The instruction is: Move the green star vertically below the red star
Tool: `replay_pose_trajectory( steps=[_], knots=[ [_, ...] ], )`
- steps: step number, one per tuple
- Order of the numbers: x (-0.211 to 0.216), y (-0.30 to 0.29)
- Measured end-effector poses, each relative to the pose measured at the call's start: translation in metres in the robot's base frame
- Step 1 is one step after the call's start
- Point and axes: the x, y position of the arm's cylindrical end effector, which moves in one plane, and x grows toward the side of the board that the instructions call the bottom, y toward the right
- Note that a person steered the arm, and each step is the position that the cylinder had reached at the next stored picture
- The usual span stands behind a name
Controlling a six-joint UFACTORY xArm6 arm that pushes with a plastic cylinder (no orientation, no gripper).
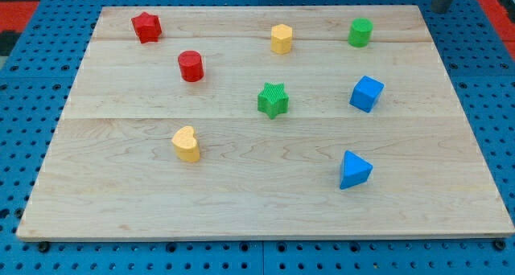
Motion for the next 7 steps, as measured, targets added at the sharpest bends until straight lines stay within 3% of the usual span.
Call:
replay_pose_trajectory(
  steps=[3,6,7],
  knots=[
    [0.054,-0.031],
    [0.218,-0.082],
    [0.235,-0.132]
  ],
)
